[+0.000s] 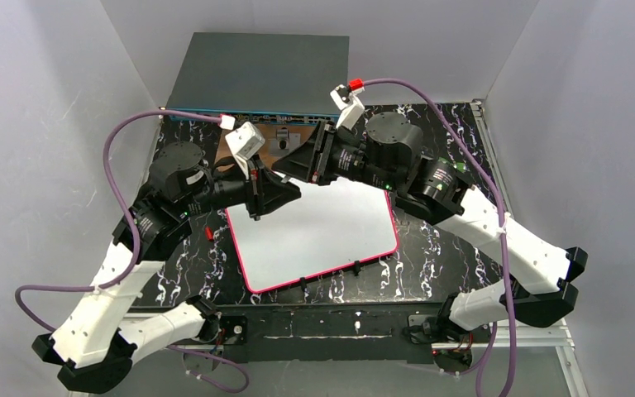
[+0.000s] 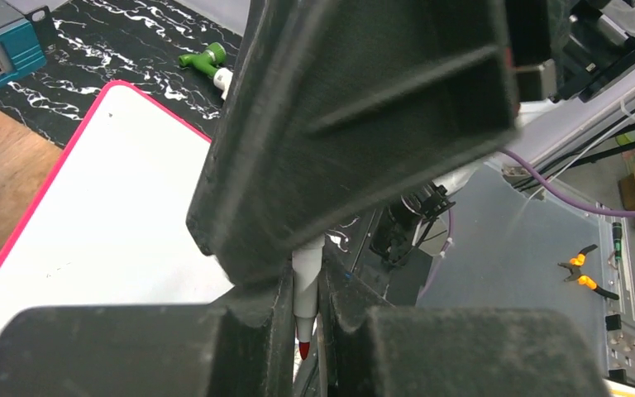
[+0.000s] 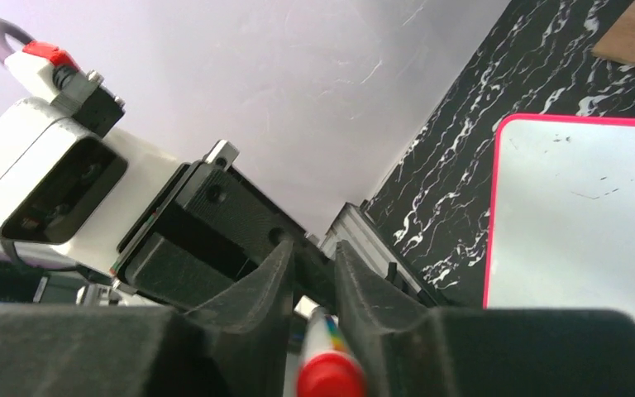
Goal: Write a sentence on the whiteboard
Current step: Pass from the right arm to the left, then pass from the left arm to the right
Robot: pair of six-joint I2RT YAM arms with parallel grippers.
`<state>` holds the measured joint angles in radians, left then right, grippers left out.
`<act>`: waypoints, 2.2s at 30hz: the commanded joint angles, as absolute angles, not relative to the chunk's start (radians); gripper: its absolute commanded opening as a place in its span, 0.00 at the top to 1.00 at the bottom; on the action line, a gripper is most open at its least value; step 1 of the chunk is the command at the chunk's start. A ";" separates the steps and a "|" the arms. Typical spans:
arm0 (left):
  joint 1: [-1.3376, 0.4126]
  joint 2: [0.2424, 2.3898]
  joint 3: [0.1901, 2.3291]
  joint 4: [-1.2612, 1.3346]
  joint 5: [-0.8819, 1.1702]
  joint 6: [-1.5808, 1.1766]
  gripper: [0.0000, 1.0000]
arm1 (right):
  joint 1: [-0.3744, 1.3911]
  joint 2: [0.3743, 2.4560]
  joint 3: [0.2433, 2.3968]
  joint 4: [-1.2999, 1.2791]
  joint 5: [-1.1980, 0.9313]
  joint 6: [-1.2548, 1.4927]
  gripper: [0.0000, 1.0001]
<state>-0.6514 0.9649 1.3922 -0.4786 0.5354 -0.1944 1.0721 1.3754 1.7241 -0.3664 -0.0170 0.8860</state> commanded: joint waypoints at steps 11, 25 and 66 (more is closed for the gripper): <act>-0.656 0.993 1.498 -0.664 0.638 -0.024 1.00 | 0.973 1.219 1.739 -0.513 -0.258 0.817 0.48; -0.666 1.008 1.514 -0.657 0.721 0.027 1.00 | 0.961 1.297 1.728 -0.429 -0.408 0.885 0.53; -0.702 0.576 1.000 -0.577 -0.255 0.008 0.02 | 0.951 1.152 1.641 -0.557 -0.034 0.687 0.99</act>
